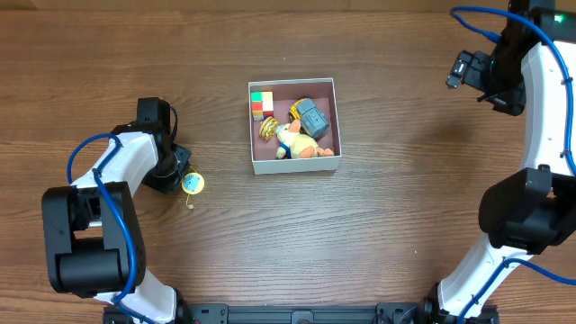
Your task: Pack container
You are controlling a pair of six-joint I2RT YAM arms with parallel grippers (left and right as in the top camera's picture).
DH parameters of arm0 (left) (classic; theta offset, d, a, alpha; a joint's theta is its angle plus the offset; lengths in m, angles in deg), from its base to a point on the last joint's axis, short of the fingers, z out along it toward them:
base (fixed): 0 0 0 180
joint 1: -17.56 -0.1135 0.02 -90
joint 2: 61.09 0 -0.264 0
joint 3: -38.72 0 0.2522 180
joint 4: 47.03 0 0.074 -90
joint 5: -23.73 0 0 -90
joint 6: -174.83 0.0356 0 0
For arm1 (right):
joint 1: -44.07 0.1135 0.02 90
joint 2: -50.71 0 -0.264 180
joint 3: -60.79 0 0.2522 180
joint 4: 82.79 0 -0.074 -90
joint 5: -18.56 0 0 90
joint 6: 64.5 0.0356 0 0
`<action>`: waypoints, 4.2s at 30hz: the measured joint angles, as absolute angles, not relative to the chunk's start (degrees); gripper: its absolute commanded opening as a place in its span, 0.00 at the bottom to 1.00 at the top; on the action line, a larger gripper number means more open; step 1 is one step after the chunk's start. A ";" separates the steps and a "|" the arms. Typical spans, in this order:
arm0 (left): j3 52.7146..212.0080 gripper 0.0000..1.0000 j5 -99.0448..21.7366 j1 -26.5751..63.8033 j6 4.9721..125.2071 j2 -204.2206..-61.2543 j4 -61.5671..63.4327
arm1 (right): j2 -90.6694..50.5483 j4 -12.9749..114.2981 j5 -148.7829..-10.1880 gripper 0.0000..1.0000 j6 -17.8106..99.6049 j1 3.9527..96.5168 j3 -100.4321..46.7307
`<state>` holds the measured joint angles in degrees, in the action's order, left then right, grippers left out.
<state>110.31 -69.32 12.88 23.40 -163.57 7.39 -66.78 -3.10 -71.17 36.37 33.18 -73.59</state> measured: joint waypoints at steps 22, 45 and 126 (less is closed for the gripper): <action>119.16 0.04 -64.42 12.90 28.10 -163.52 13.95 | -66.80 -3.12 -71.19 1.00 36.37 33.20 -73.59; 148.25 0.25 -59.35 42.78 40.53 -163.54 12.44 | -66.80 -3.14 -71.21 1.00 36.37 33.20 -73.59; 116.82 1.00 -65.41 50.47 65.78 -145.82 2.19 | -66.80 -3.12 -71.19 1.00 36.37 33.18 -73.59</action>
